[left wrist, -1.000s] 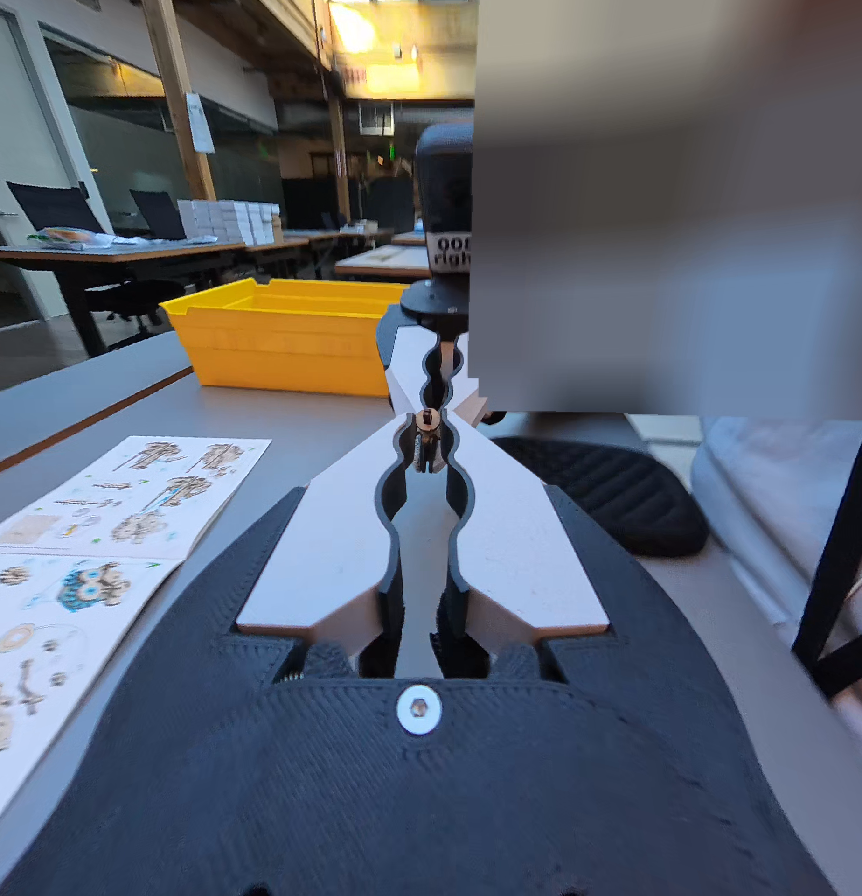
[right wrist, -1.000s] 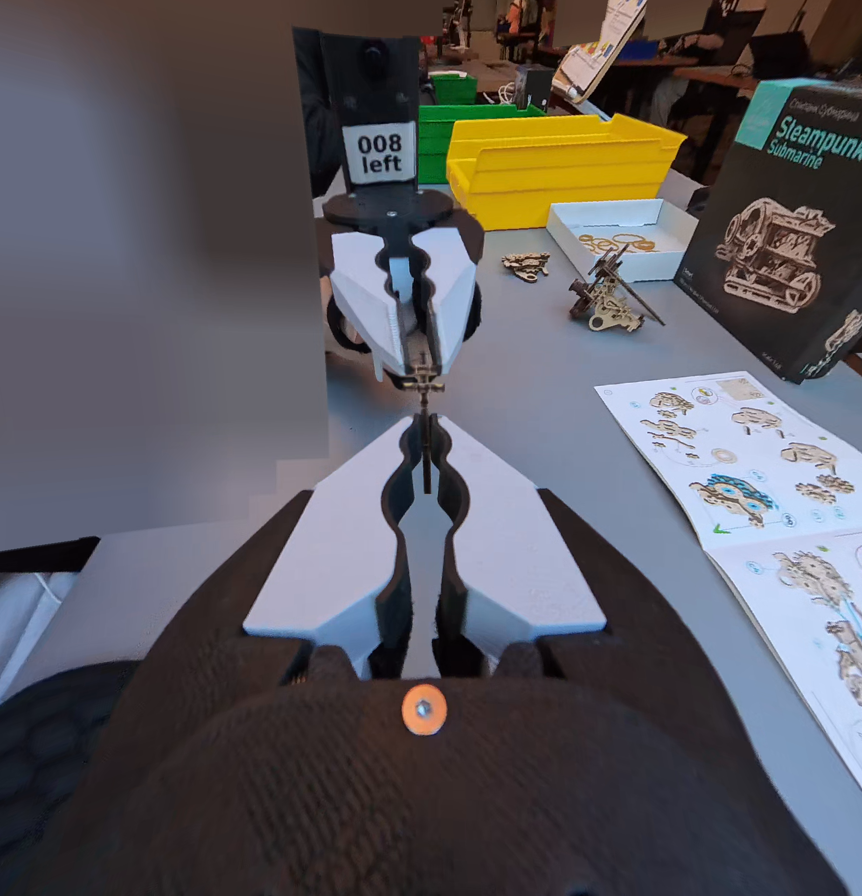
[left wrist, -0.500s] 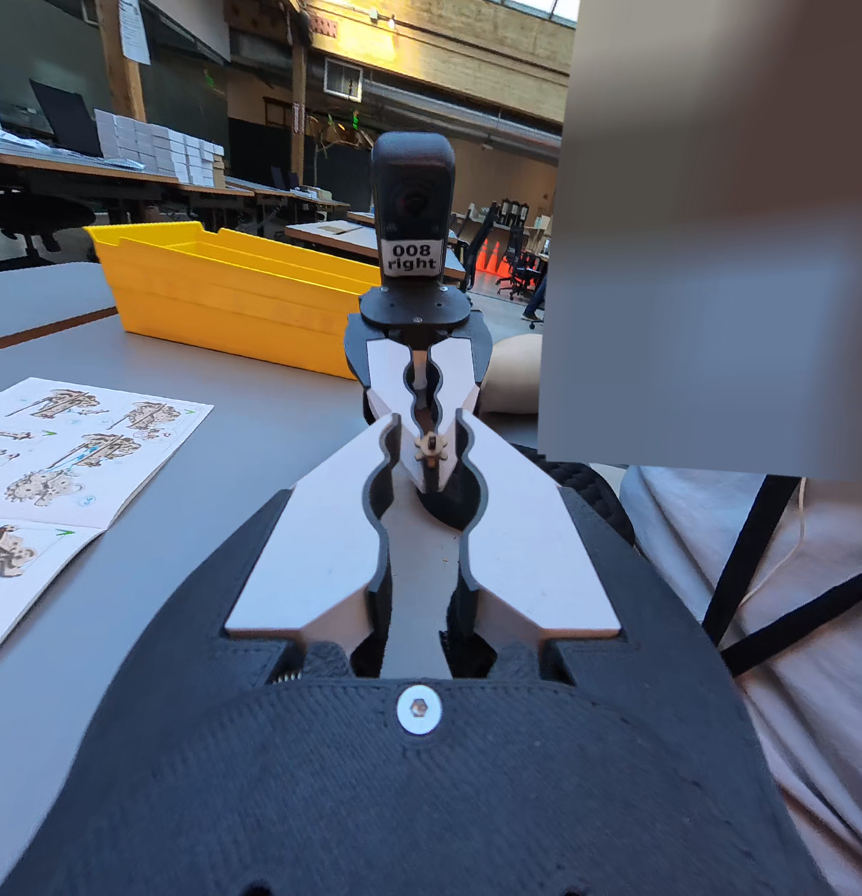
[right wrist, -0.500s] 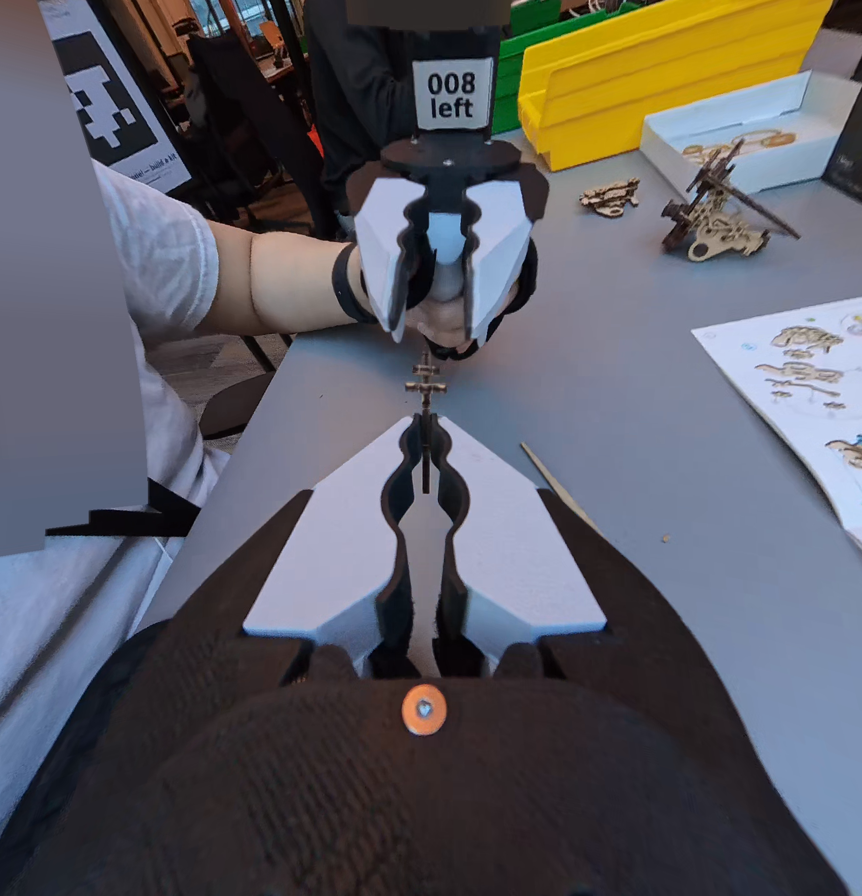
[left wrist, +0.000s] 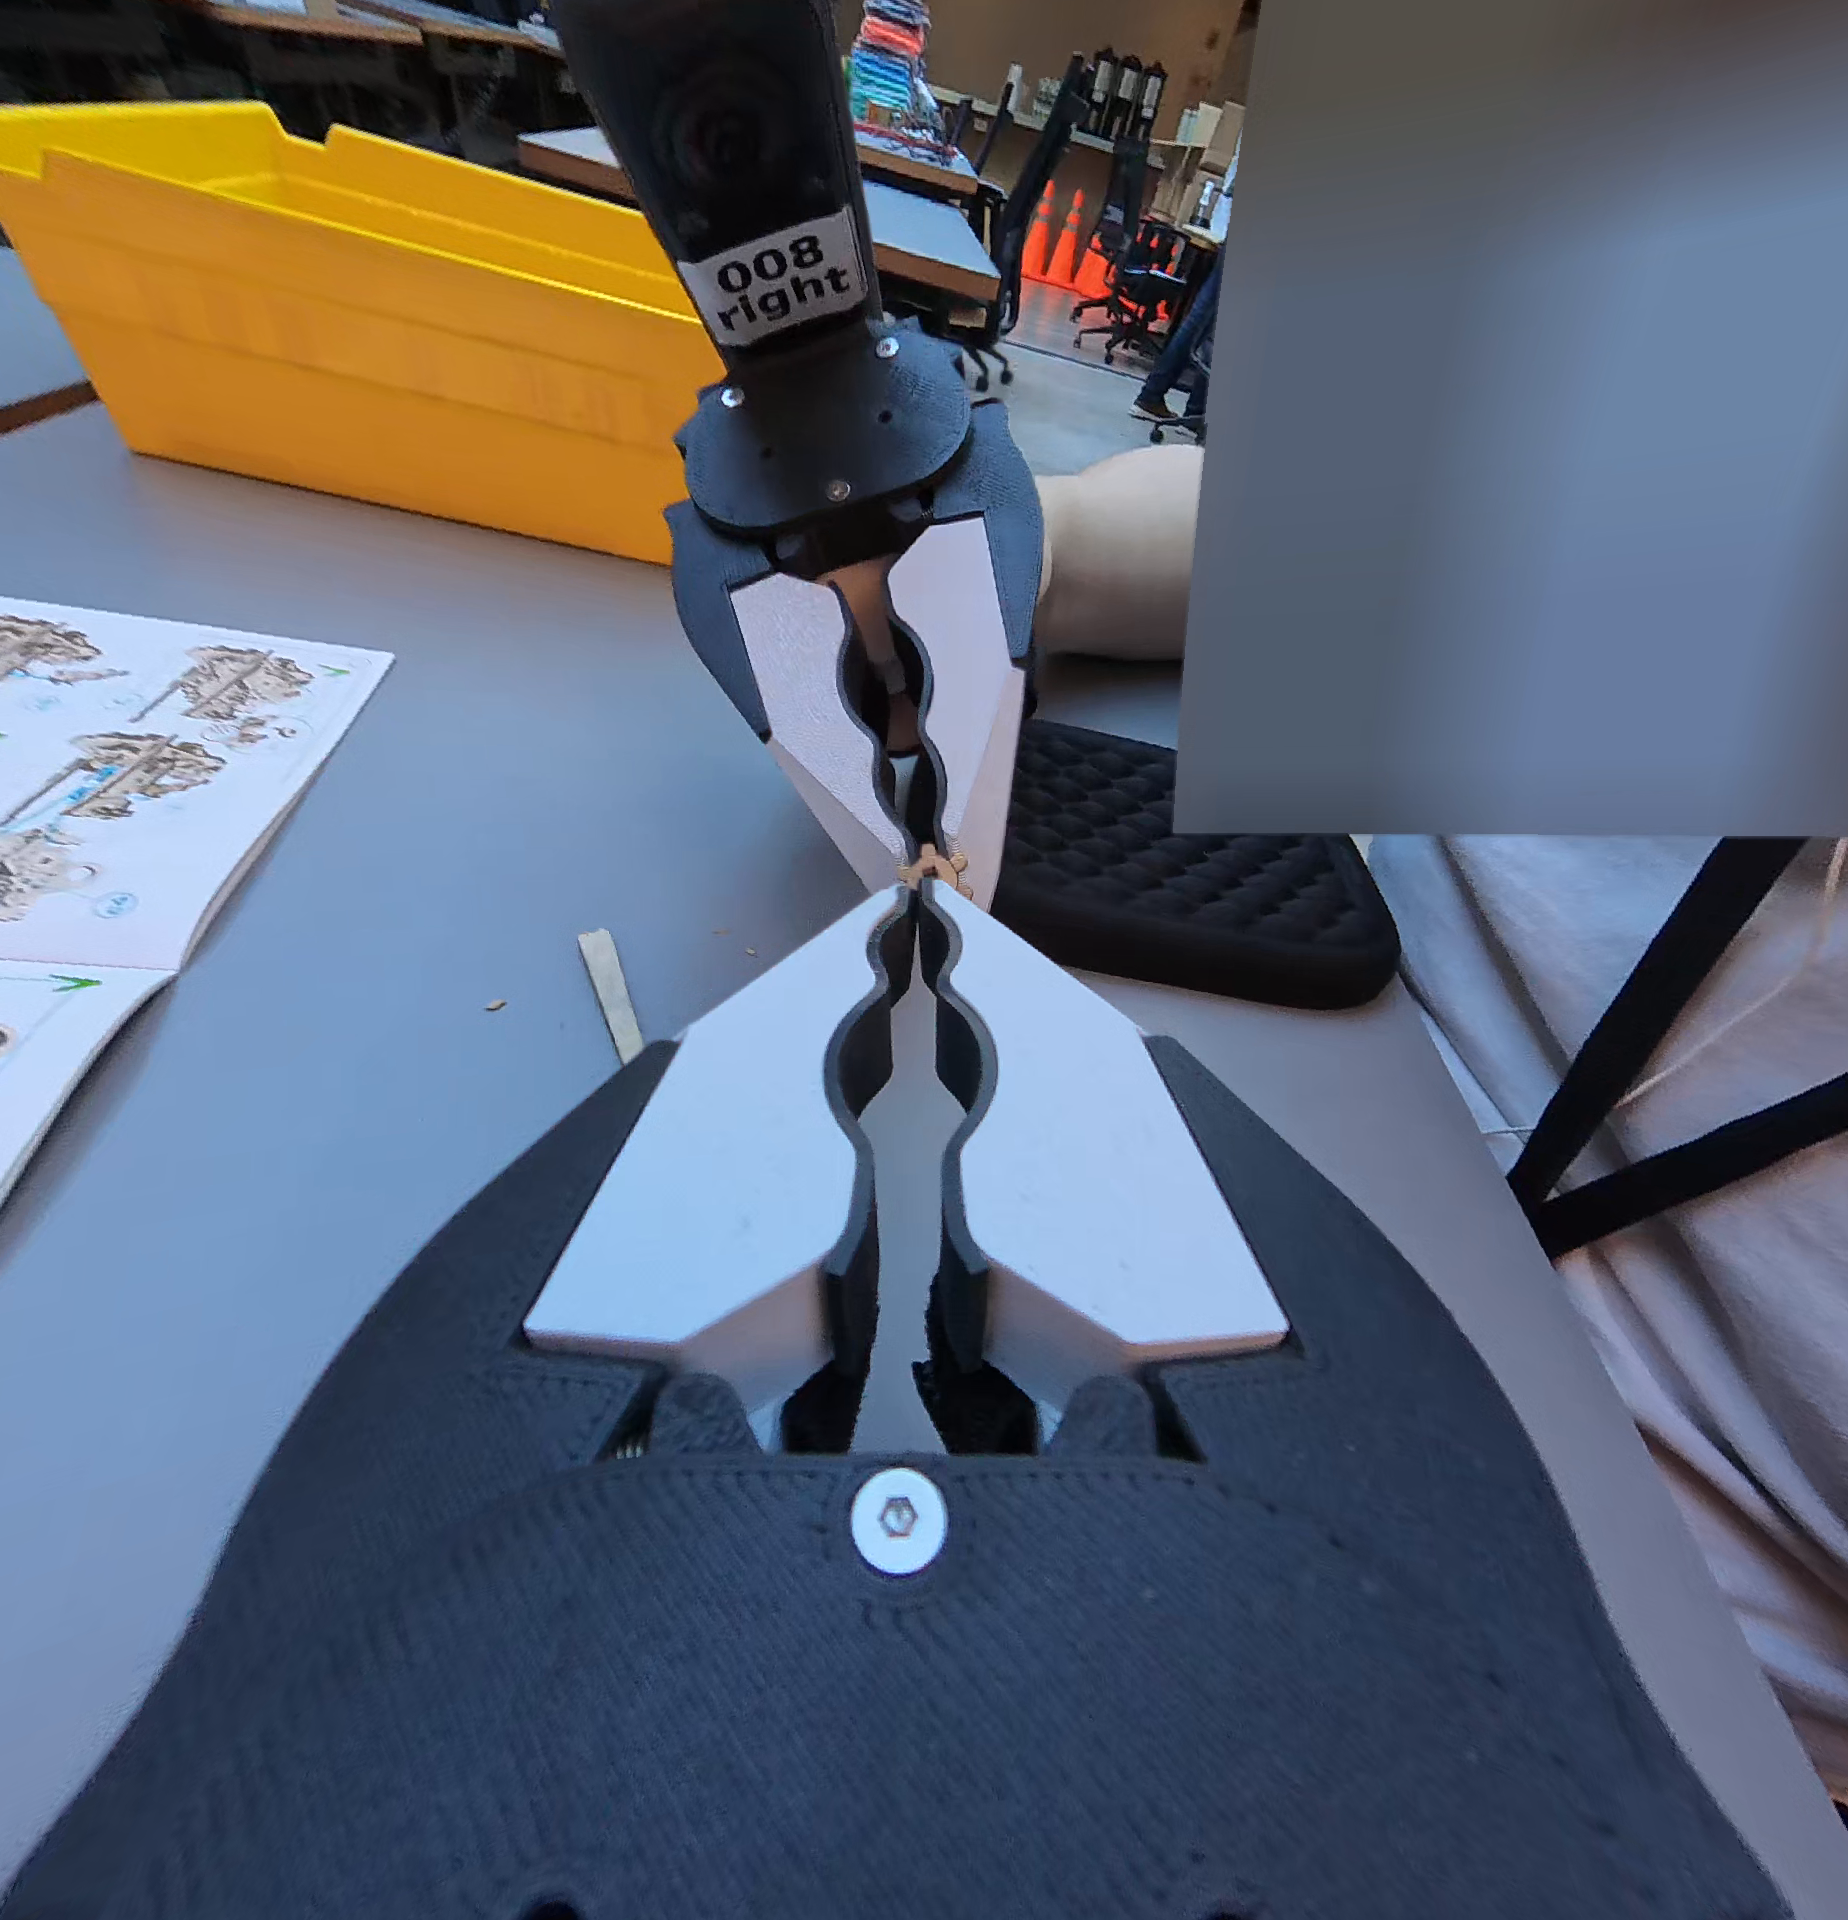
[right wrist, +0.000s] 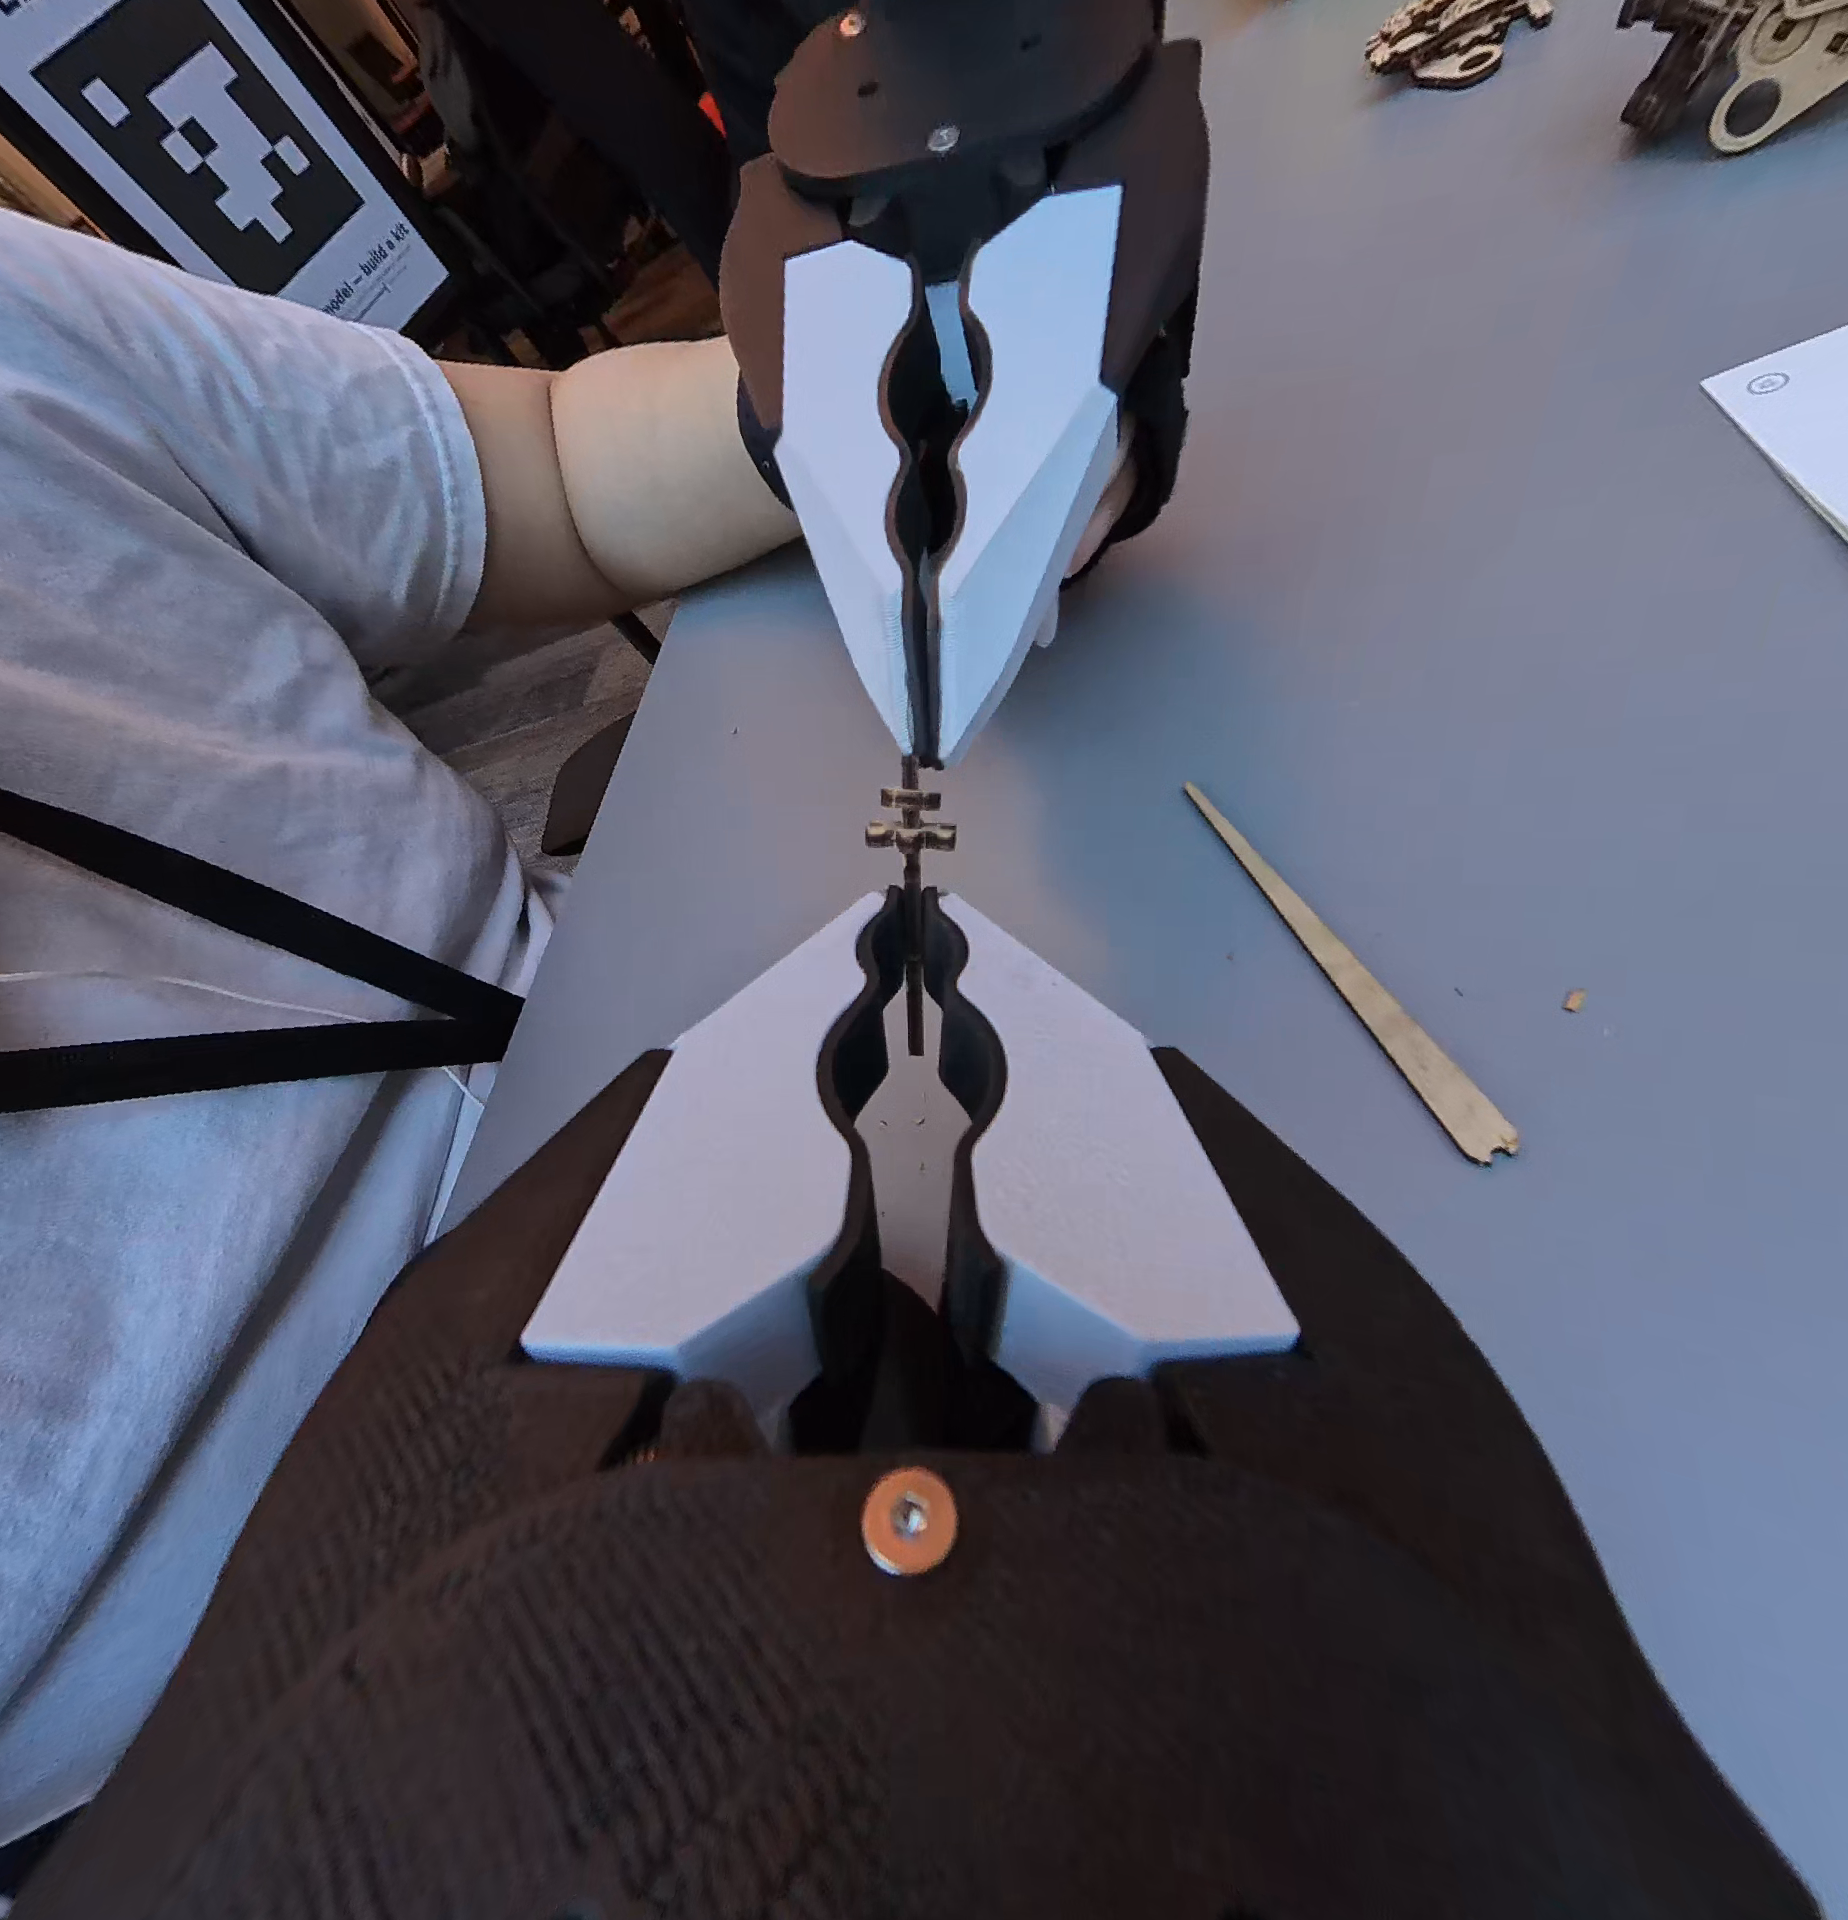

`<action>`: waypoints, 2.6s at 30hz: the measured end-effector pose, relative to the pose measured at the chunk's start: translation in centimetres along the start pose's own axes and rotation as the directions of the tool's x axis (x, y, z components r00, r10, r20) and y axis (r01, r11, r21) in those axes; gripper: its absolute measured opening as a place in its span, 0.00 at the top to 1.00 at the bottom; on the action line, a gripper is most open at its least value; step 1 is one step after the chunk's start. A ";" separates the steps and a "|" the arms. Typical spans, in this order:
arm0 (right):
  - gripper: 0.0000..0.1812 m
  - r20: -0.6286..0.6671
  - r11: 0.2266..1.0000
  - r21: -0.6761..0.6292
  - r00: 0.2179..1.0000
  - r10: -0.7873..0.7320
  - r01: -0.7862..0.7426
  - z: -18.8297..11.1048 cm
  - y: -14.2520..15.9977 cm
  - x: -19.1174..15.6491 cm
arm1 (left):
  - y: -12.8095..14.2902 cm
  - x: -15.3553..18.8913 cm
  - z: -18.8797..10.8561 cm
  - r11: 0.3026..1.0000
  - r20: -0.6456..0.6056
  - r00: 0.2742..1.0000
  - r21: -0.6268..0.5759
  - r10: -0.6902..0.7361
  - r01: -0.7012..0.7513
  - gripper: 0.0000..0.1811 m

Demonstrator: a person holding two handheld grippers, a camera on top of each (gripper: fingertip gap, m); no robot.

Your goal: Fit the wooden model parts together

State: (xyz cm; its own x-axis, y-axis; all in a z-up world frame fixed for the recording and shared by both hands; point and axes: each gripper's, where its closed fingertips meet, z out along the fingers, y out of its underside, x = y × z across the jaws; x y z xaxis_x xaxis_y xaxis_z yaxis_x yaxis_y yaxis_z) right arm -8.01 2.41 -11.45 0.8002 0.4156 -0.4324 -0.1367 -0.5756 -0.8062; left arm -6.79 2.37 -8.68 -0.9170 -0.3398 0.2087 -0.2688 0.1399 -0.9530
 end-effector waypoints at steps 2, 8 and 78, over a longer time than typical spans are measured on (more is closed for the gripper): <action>1.00 -0.003 1.000 -0.016 1.000 0.006 -0.006 0.1 0.3 0.1 | 0.4 -0.1 0.1 1.000 -0.009 1.000 -0.017 -0.026 0.026 1.00; 1.00 -0.023 0.999 -0.045 1.000 0.019 -0.020 0.2 0.9 0.6 | 0.8 0.0 0.2 0.998 -0.021 0.999 -0.047 -0.042 0.041 0.99; 1.00 -0.104 0.992 -0.073 0.988 -0.110 0.103 -0.3 1.6 1.3 | 3.3 -0.3 1.1 0.983 0.020 1.000 -0.185 -0.002 0.006 0.99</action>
State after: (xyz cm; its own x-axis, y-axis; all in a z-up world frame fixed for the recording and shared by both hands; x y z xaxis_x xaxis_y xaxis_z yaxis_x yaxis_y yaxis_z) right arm -7.02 1.80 -13.15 0.8668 0.4009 -0.2964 -0.0108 -0.5794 -0.8150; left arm -7.07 1.93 -12.11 -0.9105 -0.3583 0.2062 -0.3237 0.3079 -0.8947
